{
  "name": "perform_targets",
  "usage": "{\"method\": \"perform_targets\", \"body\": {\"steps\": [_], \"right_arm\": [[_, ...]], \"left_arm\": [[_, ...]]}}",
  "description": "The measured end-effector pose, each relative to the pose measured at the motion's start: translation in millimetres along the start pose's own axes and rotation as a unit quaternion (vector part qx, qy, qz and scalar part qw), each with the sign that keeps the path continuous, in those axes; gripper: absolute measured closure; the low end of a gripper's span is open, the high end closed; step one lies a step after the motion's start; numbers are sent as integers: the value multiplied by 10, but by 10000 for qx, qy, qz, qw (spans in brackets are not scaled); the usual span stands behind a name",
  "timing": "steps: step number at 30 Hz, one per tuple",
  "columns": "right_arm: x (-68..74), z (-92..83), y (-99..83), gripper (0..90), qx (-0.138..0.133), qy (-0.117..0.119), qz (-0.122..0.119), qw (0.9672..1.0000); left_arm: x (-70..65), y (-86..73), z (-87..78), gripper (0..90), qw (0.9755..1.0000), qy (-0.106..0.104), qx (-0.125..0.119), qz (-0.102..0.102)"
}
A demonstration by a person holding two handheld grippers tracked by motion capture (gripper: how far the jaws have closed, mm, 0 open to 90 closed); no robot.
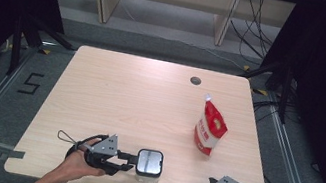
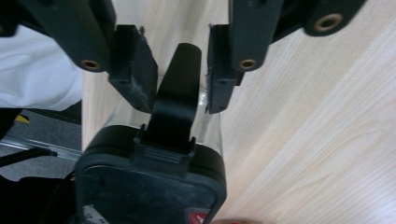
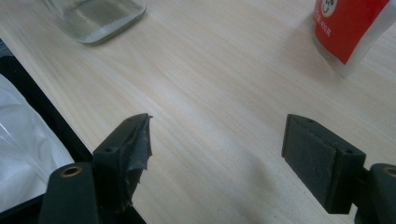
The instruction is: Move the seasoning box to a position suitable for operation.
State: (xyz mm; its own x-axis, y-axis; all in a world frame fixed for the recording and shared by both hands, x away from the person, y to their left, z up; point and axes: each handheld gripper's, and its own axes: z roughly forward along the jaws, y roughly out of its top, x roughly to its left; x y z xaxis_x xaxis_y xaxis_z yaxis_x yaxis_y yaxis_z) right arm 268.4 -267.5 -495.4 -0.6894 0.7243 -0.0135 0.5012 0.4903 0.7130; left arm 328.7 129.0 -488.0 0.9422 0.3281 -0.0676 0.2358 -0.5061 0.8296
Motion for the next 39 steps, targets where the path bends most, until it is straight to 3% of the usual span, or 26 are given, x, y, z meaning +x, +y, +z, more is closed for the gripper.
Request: {"method": "perform_targets", "body": {"steps": [2, 8, 10, 11, 13, 17, 20, 26, 28, 29, 33, 37, 38, 39], "right_arm": [[0, 2, -8, 250, 17, 13, 20, 10000], [-20, 13, -19, 250, -9, 19, -27, 10000], [-13, 12, -18, 251, -13, 27, -24, 10000], [-6, 11, -16, 252, 9, 58, 1, 10000], [4, 5, -15, 252, 9, 69, -8, 10000], [11, 16, -22, 254, 12, 86, -2, 10000], [11, 29, -26, 254, 27, 119, -11, 9999], [8, 33, -26, 254, 31, 135, -51, 9999], [7, 44, -30, 254, 9, 128, -103, 9999], [8, 47, -29, 254, 2, 143, -131, 9998], [17, 44, -23, 254, 10, 140, -90, 9999], [12, 48, -26, 254, -5, 129, -139, 9998], [12, 48, -26, 254, -16, 125, -134, 9998], [11, 48, -27, 254, -20, 128, -132, 9998]], "left_arm": [[-17, 5, -42, 560, 9999, 109, 77, 33], [-58, -6, -173, 463, 9995, 247, -131, -144], [-68, -5, -208, 449, 9991, 275, -216, -242], [-60, 2, -242, 446, 9990, 355, -197, -191], [-83, 18, -254, 446, 9982, 341, -340, -357], [-91, 81, -311, 452, 9970, 413, -529, -392], [-112, 125, -329, 498, 9955, 439, -693, -482], [-150, 179, -340, 597, 9974, 357, -604, -181], [-163, 194, -326, 660, 9969, 378, -683, -112], [-173, 202, -320, 686, 9966, 381, -710, -175], [-173, 247, -295, 753, 9964, 367, -765, 2], [-187, 271, -244, 806, 9963, 396, -768, -24], [-172, 277, -229, 813, 9965, 351, -756, 92], [-182, 273, -216, 815, 9965, 389, -742, 8]]}}
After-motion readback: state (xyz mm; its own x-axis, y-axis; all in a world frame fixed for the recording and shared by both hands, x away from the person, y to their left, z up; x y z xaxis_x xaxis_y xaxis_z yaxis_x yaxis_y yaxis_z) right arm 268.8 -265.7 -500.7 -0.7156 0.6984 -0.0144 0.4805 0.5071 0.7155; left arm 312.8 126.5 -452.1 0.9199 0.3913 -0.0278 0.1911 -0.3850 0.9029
